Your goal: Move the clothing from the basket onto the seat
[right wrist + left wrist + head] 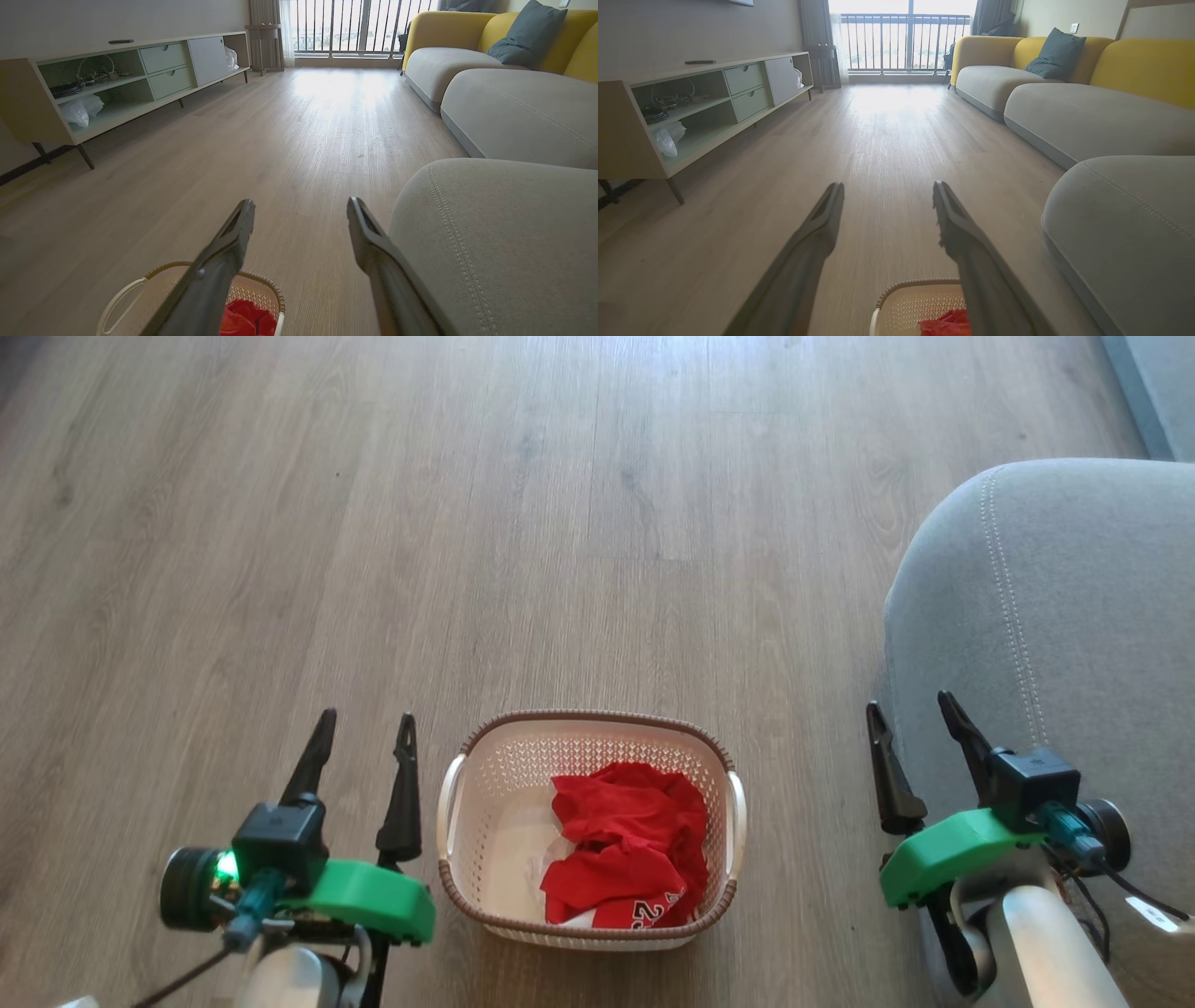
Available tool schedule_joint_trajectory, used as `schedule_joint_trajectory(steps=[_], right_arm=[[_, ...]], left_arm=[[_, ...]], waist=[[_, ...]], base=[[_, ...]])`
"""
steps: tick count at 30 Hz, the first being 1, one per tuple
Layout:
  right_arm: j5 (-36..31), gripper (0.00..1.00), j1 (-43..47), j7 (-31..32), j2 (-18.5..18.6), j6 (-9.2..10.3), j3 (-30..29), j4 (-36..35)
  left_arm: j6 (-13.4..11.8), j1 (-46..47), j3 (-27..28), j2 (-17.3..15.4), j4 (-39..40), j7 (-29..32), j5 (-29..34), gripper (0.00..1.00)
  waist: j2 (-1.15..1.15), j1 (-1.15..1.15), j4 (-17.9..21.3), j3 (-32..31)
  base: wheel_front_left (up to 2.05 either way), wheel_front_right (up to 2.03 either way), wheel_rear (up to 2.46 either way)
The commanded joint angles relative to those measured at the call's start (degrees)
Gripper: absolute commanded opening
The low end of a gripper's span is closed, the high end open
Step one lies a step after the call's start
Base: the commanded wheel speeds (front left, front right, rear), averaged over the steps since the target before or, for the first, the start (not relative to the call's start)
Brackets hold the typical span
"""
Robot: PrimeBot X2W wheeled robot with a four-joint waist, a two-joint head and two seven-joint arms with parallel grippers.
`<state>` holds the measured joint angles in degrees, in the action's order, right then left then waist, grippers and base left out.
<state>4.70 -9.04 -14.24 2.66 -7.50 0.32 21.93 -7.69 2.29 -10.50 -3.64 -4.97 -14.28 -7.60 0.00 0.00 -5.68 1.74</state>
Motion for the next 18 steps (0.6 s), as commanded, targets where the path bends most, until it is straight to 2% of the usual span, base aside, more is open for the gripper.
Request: schedule_joint_trajectory(steps=[1, 6, 18], right_arm=[[0.3, 1.0, -3.0, -0.8, 0.2, 0.01, 1.5, -1.3], [0.4, 1.0, -3.3, -0.8, 0.2, 0.01, 1.6, -0.5], [0.1, 1.0, -4.5, -0.8, 0.2, 0.01, 2.0, -0.4]], left_arm=[[1.1, 2.1, 2.9, 0.3, 1.1, -0.7, 0.0, 1.0], [3.0, 2.4, 4.9, 0.7, 0.5, -0.7, 0.8, 1.0], [4.4, 3.4, 4.4, 0.8, 0.1, -0.7, -1.5, 1.0]], waist=[[0.0, 0.0, 0.1, 0.0], [0.0, 0.0, 0.2, -0.2], [0.0, 0.0, 1.4, 2.8]], base=[[0.0, 0.0, 0.0], [0.0, 0.0, 0.0], [0.0, 0.0, 0.0]])
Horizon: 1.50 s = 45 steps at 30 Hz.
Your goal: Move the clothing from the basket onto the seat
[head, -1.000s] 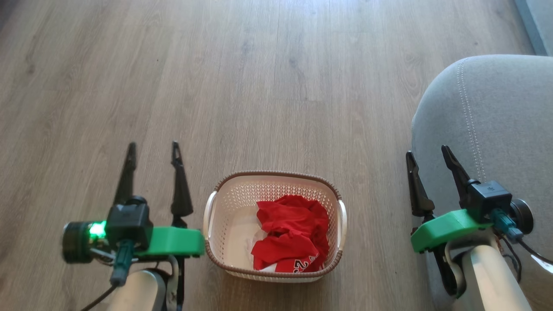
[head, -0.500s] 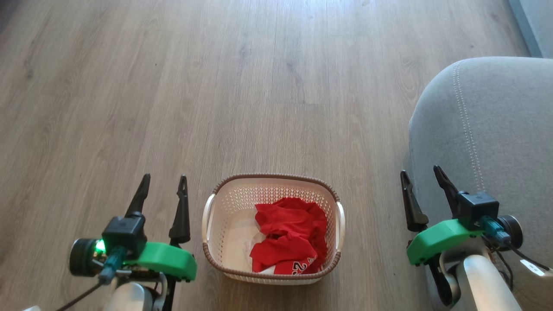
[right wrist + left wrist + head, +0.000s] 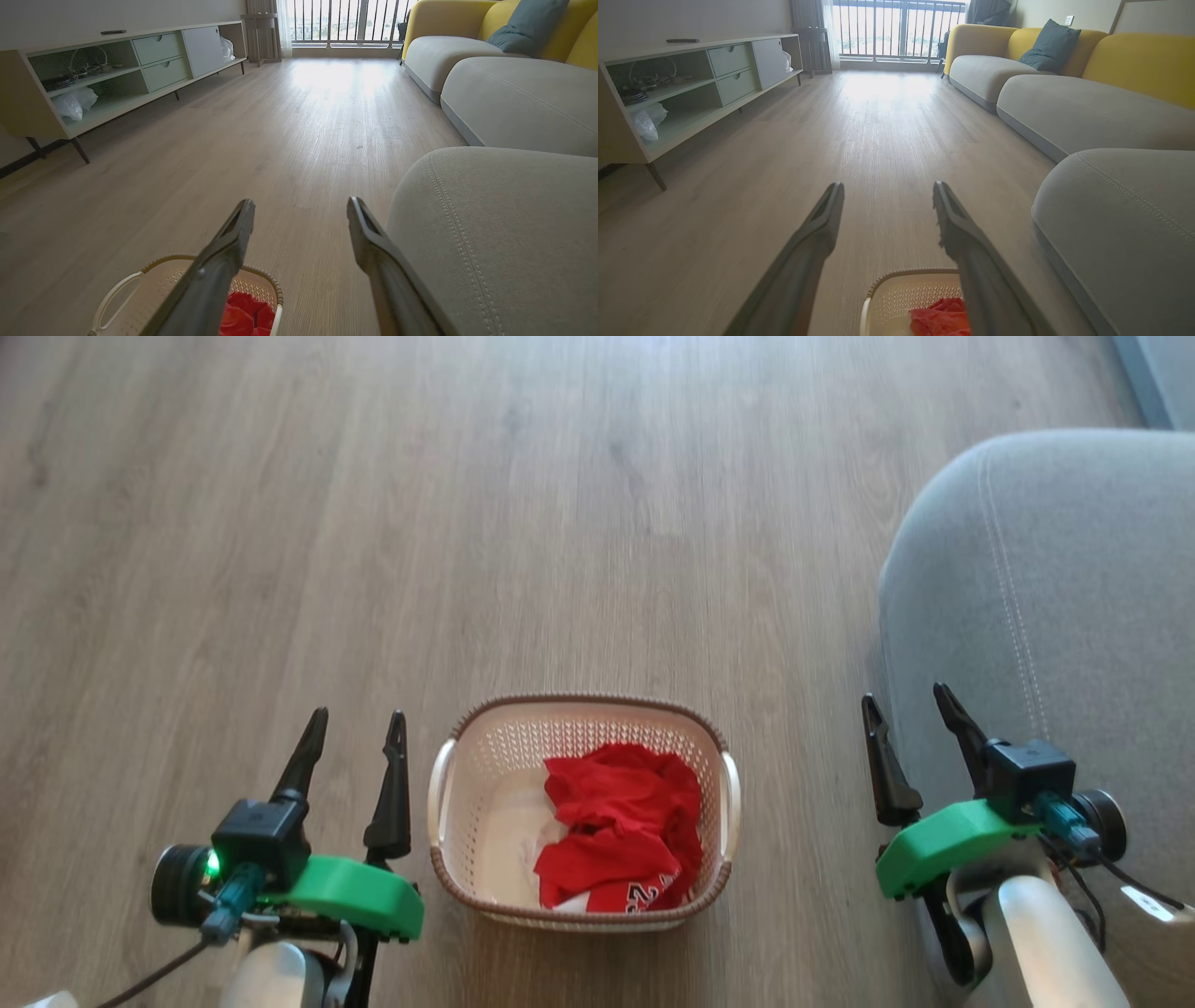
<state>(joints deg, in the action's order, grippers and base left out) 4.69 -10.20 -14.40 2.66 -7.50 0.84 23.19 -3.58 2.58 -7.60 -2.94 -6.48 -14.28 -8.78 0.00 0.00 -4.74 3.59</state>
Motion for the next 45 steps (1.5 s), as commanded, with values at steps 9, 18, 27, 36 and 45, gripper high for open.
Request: schedule_joint_trajectory(steps=[9, 18, 27, 36, 45], right_arm=[[-3.2, 1.0, -5.5, -0.6, 0.2, 0.01, 0.5, -7.5], [-8.1, 1.0, -6.9, -0.6, 0.2, 0.01, 0.3, -17.5], [-11.8, 1.0, -6.7, -0.6, 0.2, 0.01, -1.6, -27.7], [-11.9, 1.0, -6.4, -0.6, 0.2, 0.01, -2.0, -31.1], [-11.6, 1.0, -6.3, -0.6, 0.2, 0.01, -1.3, -33.7]], left_arm=[[3.1, 6.9, 1.3, 0.1, -1.9, -0.7, -0.2, 1.0], [7.6, 16.0, -1.2, 0.1, -8.3, -0.7, 2.0, 1.0], [10.5, 28.5, -8.2, 0.1, -17.6, -0.7, 4.5, 1.0], [11.0, 36.7, -18.0, -0.1, -27.0, -0.7, 7.1, 1.0], [11.1, 44.5, -27.5, -1.0, -39.0, -0.7, 6.3, 1.0]], waist=[[0.0, 0.0, 3.3, 10.1], [0.0, 0.0, 4.9, 25.0], [0.0, 0.0, 4.3, 39.8], [0.0, 0.0, 4.4, 47.2], [0.0, 0.0, 6.2, 52.1]], base=[[0.0, 0.0, 0.0], [0.0, 0.0, 0.0], [0.0, 0.0, 0.0], [0.0, 0.0, 0.0], [0.0, 0.0, 0.0]])
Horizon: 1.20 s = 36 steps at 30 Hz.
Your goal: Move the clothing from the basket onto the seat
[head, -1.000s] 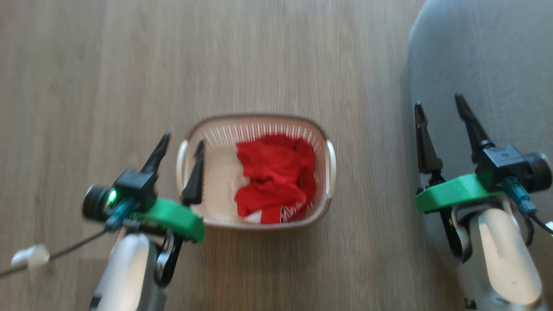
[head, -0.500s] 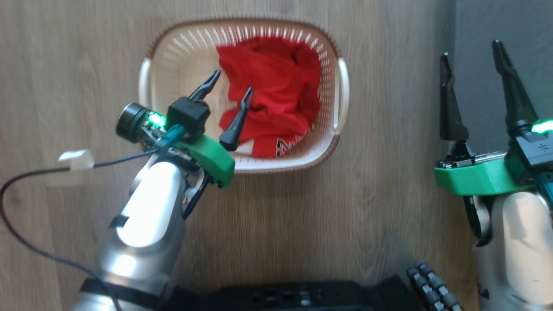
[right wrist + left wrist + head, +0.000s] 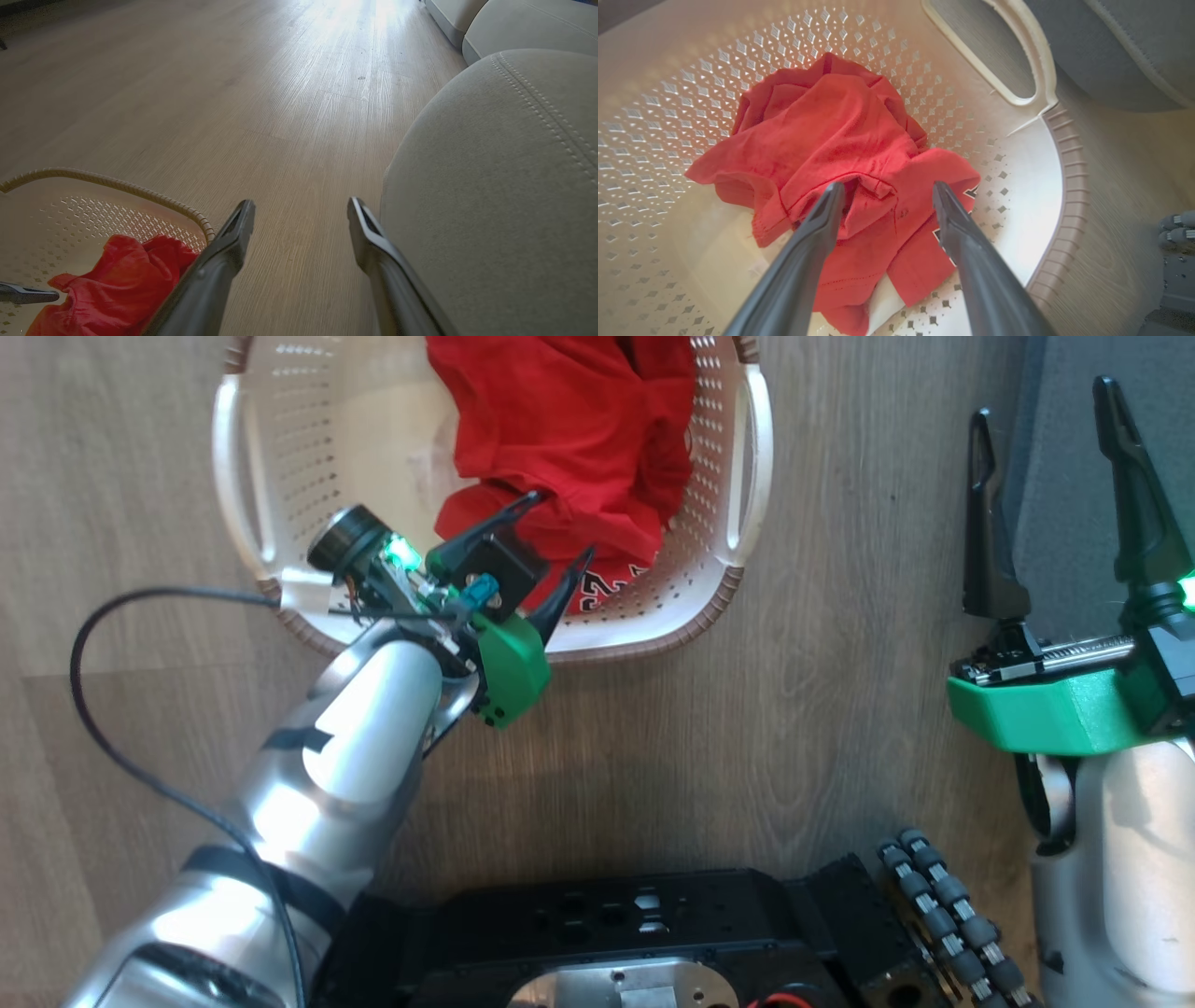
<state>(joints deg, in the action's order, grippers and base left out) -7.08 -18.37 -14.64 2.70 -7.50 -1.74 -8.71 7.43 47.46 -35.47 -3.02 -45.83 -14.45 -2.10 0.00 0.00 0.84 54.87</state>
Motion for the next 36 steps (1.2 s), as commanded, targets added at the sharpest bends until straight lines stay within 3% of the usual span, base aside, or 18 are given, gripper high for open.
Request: schedule_joint_trajectory(steps=[1, 24, 25, 26, 27, 28, 36], right_arm=[[0.2, 1.0, 2.0, -0.4, 0.2, 0.01, 1.4, -2.0], [0.5, 1.0, 6.5, -0.4, 0.2, 0.01, 5.4, -7.5], [0.5, 1.0, 6.7, -0.4, 0.2, 0.01, 5.4, -7.6], [0.5, 1.0, 6.9, -0.4, 0.2, 0.01, 5.5, -7.7], [0.5, 1.0, 7.0, -0.4, 0.2, 0.01, 5.5, -7.7], [0.5, 1.0, 7.1, -0.4, 0.2, 0.01, 5.5, -7.8], [1.4, 1.0, 5.9, -0.4, 0.2, 0.01, 4.7, -6.7]], left_arm=[[0.0, 0.3, -0.2, -1.1, -0.6, -0.5, -0.6, 1.0], [0.1, 11.1, -7.1, 0.0, -20.4, -0.5, -10.2, 1.0], [0.1, 11.2, -7.6, 0.0, -21.3, -0.5, -10.8, 0.8], [0.1, 11.4, -8.2, 0.1, -22.0, -0.5, -11.6, 0.39], [0.1, 11.4, -8.7, 0.1, -22.1, -0.5, -12.7, 0.28], [0.1, 11.7, -9.1, 0.1, -21.9, -0.5, -13.8, 0.0], [0.1, 13.0, -12.9, 0.1, -21.2, -0.5, -19.5, 0.0]], waist=[[0.0, 0.0, 0.9, 1.0], [0.0, 0.0, 5.9, 2.9], [0.0, 0.0, 6.0, 2.9], [0.0, 0.0, 6.1, 2.9], [0.0, 0.0, 6.3, 2.9], [0.0, 0.0, 6.3, 3.0], [0.0, 0.0, 5.5, 2.9]], base=[[0.0, 0.0, 0.0], [0.0, 0.0, 0.0], [0.0, 0.0, 0.0], [0.0, 0.0, 0.0], [0.0, 0.0, 0.0], [0.0, 0.0, 0.0], [0.0, 0.0, 0.0]])
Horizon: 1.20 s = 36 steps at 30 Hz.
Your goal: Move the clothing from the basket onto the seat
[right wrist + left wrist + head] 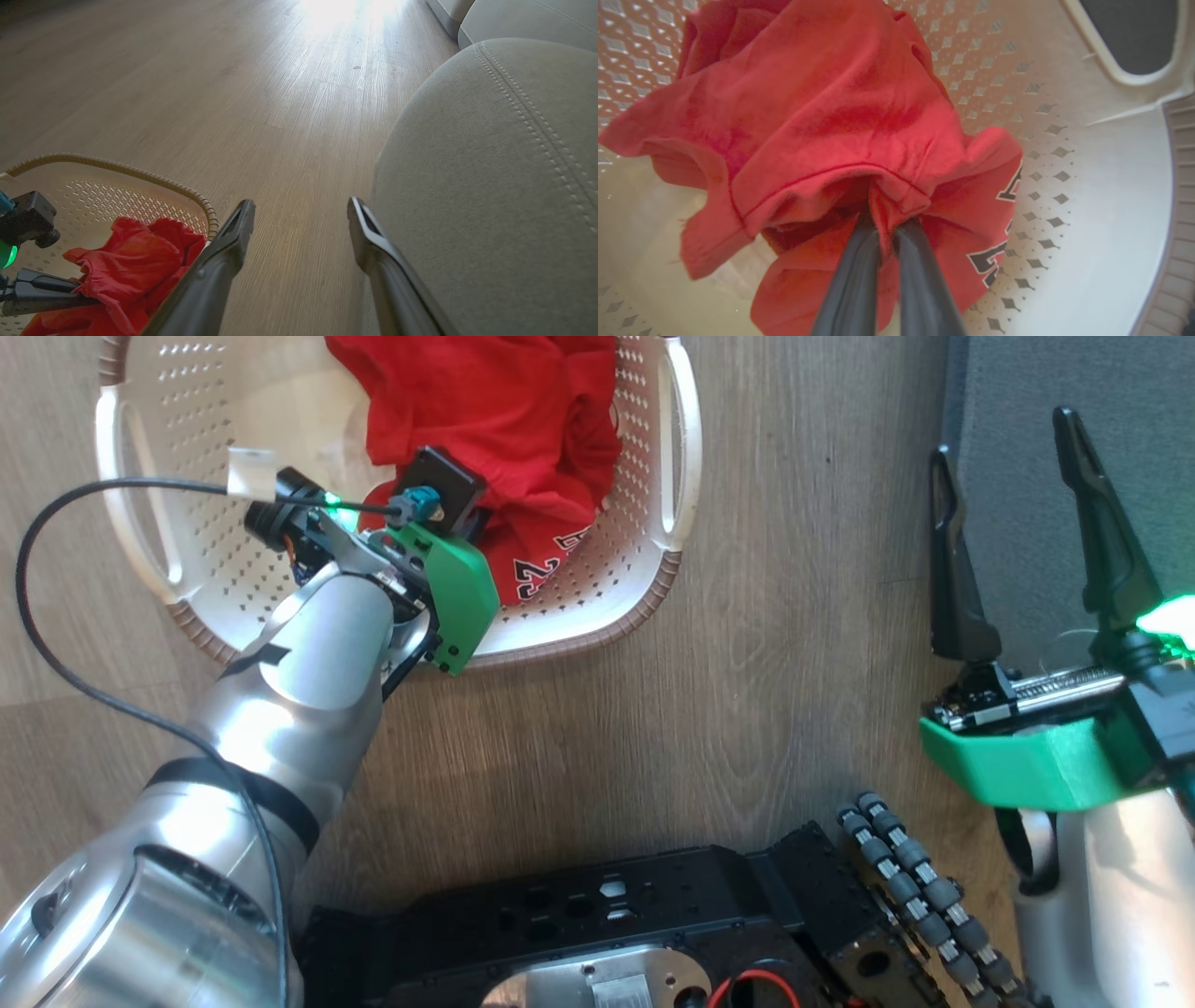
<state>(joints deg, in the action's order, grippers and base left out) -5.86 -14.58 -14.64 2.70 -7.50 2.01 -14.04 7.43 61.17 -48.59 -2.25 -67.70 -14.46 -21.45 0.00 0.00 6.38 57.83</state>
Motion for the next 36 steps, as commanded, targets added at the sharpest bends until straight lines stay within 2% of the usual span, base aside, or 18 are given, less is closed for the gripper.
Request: schedule_joint_trajectory(steps=[1, 9, 20, 28, 36], right_arm=[[0.4, 1.0, 1.7, -0.4, 0.2, 0.01, 0.7, -1.0], [3.4, 1.0, -3.7, -0.4, 0.2, 0.01, -0.5, 3.0], [5.2, 1.0, -6.3, -0.4, 0.2, 0.01, 0.5, 13.2], [6.0, 1.0, -4.6, -0.4, 0.2, 0.01, 0.7, 16.8], [6.2, 1.0, -1.4, -0.4, 0.2, 0.01, 0.8, 20.1]], left_arm=[[0.1, -0.4, 0.0, -0.6, 0.8, -0.5, -0.6, 0.0], [0.1, -0.7, 1.0, -2.9, 4.2, -0.5, -2.4, 0.0], [-3.8, -11.5, 10.5, -6.5, 14.2, -0.5, 1.1, 0.0], [-5.5, -18.4, 18.3, -6.1, 21.2, -0.5, 4.3, 0.0], [-6.6, -24.6, 27.5, -5.0, 32.6, -0.5, 8.9, 0.0]], waist=[[0.0, 0.0, -0.3, -0.1], [0.0, 0.0, -1.6, -2.5], [0.0, 0.0, -3.9, -17.2], [0.0, 0.0, -6.0, -27.5], [0.0, 0.0, -8.2, -37.6]], base=[[0.0, 0.0, 0.0], [0.0, 0.0, 0.0], [0.0, 0.0, 0.0], [0.0, 0.0, 0.0], [0.0, 0.0, 0.0]])
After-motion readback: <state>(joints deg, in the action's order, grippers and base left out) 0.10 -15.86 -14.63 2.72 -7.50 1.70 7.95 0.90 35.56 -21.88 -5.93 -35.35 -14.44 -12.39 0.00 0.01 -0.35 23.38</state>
